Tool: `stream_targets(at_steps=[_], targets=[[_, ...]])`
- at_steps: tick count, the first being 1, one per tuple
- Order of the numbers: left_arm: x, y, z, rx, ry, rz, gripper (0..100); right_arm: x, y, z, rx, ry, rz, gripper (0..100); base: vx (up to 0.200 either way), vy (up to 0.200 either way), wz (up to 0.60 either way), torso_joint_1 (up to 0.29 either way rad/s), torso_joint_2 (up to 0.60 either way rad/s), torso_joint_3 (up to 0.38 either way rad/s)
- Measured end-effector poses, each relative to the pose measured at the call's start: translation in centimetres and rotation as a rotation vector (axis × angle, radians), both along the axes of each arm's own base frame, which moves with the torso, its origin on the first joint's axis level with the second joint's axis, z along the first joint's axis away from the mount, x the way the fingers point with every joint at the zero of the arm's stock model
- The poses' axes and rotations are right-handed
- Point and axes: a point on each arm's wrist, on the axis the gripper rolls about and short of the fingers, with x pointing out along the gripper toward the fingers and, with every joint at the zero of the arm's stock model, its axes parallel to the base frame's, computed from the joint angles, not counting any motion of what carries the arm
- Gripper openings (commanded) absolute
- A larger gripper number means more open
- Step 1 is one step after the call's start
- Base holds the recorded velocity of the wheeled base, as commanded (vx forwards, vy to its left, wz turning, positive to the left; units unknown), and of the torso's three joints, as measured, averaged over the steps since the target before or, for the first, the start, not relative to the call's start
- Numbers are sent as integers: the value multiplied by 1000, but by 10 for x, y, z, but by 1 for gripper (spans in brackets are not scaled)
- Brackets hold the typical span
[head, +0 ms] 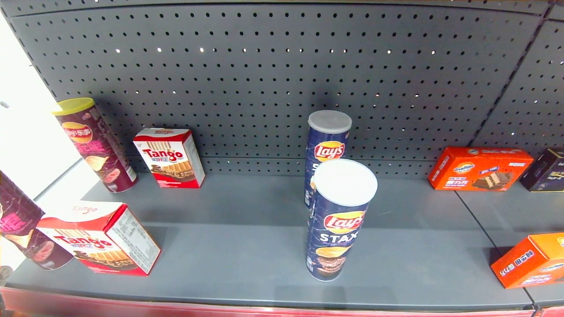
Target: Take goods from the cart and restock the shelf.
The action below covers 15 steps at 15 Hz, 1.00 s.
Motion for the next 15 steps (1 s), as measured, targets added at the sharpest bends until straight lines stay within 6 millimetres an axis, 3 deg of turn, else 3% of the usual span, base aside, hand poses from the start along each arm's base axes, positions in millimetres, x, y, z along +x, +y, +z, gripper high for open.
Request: stream_targets(at_steps=[15], targets=[[0,0,0,-13,0,3,100,0,0,0,-2,0,0,100,0,-13,0,0,0,0]])
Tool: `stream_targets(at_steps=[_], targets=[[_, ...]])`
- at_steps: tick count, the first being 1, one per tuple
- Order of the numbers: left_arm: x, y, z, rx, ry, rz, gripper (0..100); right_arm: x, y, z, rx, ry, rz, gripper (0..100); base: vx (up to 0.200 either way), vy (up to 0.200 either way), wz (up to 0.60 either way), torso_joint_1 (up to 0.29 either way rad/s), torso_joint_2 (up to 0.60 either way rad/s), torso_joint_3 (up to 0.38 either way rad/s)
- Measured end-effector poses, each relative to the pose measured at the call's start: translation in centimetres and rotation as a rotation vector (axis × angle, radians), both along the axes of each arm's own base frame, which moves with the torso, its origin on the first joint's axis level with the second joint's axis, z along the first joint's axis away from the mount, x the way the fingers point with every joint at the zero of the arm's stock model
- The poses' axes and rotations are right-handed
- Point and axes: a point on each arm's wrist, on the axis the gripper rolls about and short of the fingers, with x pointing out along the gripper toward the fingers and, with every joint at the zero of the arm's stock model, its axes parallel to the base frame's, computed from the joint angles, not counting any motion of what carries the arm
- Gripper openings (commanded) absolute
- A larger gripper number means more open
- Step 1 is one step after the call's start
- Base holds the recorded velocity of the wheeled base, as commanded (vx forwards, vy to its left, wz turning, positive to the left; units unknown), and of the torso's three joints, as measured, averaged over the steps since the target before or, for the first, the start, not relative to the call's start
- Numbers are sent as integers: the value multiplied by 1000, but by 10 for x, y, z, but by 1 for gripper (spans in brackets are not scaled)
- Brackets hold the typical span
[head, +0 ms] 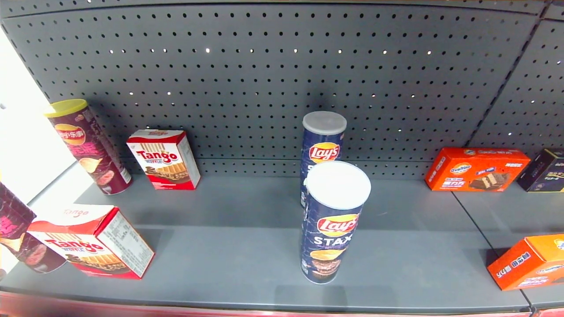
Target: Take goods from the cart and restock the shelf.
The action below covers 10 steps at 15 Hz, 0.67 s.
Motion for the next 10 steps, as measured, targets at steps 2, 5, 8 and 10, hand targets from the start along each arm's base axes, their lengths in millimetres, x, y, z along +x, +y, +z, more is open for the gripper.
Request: stream_targets(at_steps=[2,5,8,10], targets=[[0,0,0,1,0,0,100,0,0,0,0,0,0,100,0,0,0,0,0,0],[0,0,0,3,0,-1,100,0,0,0,0,0,-1,100,0,0,0,0,0,0],[0,0,0,2,0,-1,100,0,0,0,0,0,0,100,0,0,0,0,0,0],[0,0,0,-1,0,-1,100,0,0,0,0,0,-1,100,0,0,0,0,0,0]])
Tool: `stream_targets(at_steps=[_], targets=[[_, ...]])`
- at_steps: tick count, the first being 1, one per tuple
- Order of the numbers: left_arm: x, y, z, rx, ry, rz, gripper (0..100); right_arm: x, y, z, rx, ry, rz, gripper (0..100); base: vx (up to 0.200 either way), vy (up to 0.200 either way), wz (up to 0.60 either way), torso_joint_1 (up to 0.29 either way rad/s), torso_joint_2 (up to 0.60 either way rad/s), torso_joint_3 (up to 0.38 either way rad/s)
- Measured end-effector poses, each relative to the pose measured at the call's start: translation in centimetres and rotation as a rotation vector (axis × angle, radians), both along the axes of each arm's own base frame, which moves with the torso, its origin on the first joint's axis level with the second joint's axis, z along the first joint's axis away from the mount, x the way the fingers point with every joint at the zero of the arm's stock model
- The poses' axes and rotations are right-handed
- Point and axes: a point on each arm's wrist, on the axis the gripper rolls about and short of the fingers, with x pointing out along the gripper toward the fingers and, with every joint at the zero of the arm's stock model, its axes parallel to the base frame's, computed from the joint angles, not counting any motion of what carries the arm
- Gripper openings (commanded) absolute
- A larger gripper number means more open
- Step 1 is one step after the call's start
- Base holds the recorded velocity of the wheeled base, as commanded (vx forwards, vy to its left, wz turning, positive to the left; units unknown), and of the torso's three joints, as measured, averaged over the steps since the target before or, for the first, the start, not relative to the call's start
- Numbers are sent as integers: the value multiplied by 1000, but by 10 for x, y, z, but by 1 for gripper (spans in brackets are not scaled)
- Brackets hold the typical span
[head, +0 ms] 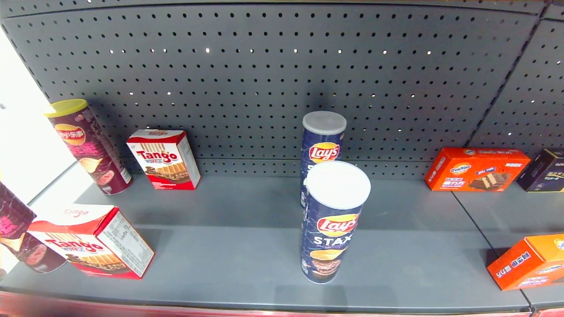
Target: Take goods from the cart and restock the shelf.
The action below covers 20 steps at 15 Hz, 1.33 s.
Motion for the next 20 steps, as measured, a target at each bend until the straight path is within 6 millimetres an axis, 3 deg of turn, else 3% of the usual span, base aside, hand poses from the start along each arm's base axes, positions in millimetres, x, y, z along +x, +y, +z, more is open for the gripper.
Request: stream_targets(at_steps=[4,20], targets=[[0,0,0,3,0,0,100,0,0,0,0,0,0,100,-100,0,0,2,0,2],[0,0,0,-3,0,0,100,0,0,0,0,0,-1,100,0,-13,0,0,0,0]])
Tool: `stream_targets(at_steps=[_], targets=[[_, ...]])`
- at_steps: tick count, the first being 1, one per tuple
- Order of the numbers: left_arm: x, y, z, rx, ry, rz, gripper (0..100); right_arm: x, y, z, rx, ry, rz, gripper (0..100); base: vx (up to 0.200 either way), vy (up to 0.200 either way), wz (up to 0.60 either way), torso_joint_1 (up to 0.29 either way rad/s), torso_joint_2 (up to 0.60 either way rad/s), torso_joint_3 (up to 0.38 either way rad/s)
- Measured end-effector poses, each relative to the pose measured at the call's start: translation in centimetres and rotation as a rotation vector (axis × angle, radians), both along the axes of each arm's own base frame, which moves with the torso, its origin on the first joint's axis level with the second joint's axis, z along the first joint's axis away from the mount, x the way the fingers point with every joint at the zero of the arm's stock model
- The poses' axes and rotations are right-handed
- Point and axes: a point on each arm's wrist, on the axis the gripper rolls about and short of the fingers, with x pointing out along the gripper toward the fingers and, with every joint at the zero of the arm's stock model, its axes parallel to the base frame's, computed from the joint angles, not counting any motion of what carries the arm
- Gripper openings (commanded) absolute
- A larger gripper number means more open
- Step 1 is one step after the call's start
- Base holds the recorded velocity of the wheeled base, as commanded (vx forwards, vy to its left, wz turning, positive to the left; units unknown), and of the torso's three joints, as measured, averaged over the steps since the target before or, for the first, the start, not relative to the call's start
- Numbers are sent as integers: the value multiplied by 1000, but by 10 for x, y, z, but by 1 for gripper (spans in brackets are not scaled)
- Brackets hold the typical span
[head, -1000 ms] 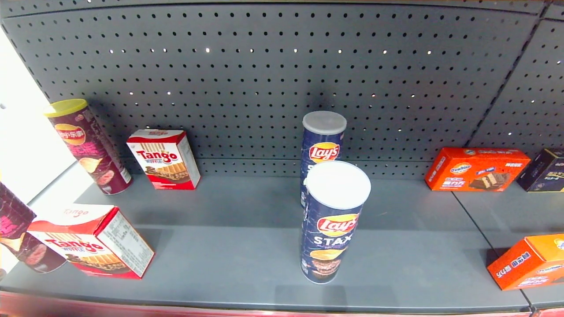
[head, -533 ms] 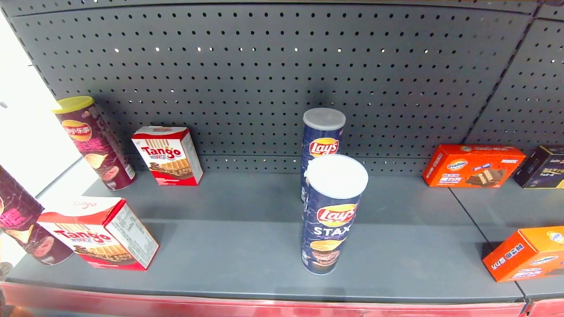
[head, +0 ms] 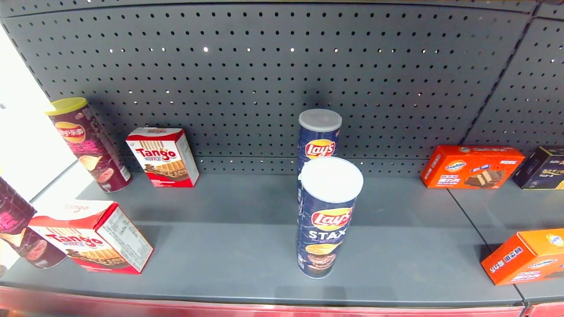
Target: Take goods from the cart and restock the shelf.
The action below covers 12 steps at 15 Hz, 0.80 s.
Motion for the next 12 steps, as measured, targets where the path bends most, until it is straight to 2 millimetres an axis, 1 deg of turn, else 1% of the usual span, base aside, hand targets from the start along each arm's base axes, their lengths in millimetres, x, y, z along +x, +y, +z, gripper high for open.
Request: stream_targets(at_steps=[12], targets=[[0,0,0,0,0,0,100,0,0,0,1,0,0,100,0,0,0,0,0,0]])
